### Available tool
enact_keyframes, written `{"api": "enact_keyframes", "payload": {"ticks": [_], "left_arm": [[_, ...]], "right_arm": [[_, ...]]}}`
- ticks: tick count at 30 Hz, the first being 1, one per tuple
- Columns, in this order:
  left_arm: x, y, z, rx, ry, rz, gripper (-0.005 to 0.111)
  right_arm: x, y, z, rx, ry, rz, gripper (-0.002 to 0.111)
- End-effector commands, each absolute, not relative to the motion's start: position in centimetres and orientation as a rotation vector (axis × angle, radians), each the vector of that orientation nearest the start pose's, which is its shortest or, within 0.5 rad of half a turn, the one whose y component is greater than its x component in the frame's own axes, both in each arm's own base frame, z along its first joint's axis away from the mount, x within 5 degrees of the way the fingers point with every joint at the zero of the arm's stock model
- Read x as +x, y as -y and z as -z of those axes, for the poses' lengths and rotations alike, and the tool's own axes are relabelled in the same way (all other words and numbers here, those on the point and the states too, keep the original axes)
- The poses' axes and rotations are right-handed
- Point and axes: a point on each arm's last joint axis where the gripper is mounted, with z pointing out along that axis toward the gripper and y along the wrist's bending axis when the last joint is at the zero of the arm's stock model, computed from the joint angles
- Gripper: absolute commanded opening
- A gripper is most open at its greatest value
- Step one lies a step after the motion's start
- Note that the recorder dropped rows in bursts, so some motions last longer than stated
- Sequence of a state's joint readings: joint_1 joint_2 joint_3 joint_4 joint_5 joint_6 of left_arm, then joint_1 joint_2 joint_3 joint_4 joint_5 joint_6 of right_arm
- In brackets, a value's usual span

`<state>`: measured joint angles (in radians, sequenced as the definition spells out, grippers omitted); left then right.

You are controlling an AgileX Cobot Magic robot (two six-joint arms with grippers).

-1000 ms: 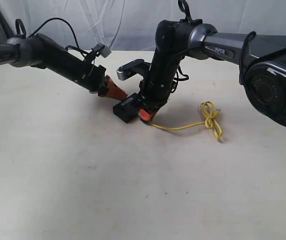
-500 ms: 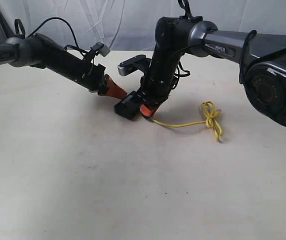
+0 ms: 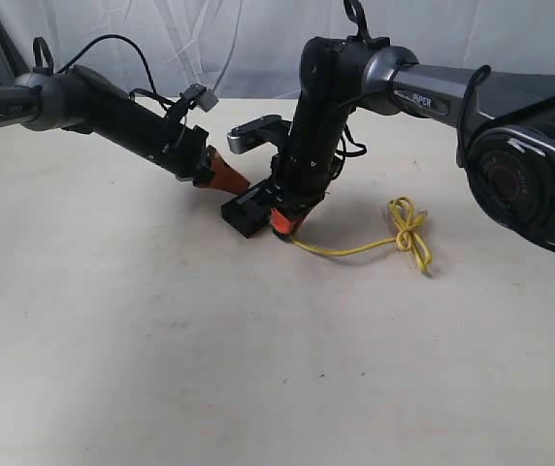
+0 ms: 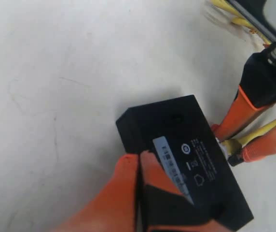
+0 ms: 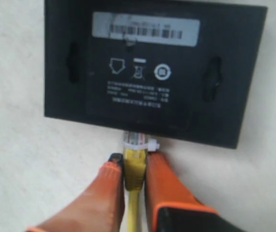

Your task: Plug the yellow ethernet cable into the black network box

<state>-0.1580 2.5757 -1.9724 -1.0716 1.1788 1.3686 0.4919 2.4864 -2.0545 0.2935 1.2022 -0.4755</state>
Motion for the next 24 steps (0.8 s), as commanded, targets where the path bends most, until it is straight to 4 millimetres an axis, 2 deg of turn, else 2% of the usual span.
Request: {"api": "enact_keyframes", "payload": {"ticks": [1, 17, 24], "left_arm": [[47.55, 15.8, -8.65, 1.213, -2.13, 1.196, 0.0], [47.43, 15.73, -8.84, 1.255, -2.142, 1.163, 0.0], [47.38, 15.76, -8.98, 1.27, -2.143, 1.152, 0.0]], "right_arm": [[43.32, -25.8, -11.66, -1.236, -2.733, -0.418, -0.001], [42.6, -25.29, -11.6, -1.182, -2.875, -0.401, -0.001], [43.05, -25.54, -12.09, -1.217, -2.807, -0.403, -0.001]]}}
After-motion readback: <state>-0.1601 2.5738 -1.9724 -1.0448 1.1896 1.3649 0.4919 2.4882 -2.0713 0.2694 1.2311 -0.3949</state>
